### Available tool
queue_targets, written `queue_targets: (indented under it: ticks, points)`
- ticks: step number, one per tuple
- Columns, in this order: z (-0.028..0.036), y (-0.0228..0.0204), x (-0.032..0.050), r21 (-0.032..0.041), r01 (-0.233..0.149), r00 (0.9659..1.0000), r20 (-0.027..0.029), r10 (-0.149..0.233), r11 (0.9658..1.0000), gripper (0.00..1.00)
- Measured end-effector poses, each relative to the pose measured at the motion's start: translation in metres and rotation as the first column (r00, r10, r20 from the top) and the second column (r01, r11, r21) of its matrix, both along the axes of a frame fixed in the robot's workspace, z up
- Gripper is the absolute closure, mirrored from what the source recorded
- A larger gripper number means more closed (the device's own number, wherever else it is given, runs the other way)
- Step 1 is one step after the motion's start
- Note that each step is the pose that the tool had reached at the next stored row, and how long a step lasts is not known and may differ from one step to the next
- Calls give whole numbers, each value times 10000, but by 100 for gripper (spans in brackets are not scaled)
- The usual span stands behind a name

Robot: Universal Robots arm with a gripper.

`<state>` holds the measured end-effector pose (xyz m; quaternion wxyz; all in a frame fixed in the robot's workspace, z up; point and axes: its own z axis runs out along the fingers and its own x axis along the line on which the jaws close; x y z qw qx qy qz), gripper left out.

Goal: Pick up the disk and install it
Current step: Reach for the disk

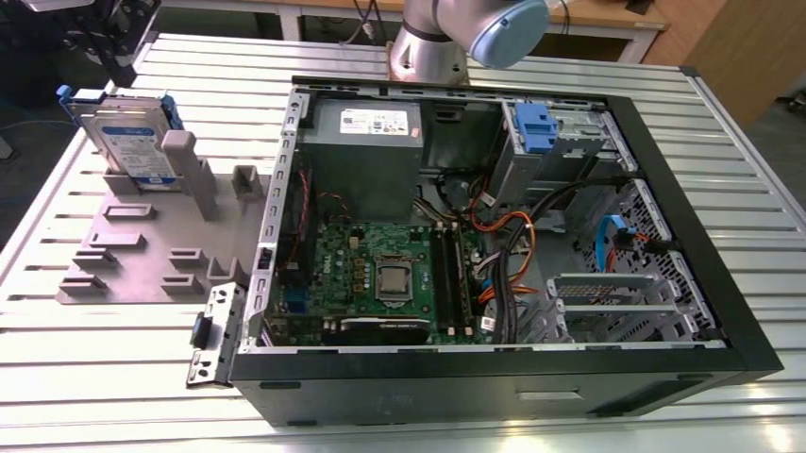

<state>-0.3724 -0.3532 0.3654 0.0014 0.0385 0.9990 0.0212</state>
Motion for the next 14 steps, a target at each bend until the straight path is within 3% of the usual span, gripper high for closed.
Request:
queue_targets:
  ticks: [14]
  points:
    - [-3, 0, -43, 1, 0, 10000, 1, 0, 10000, 89]
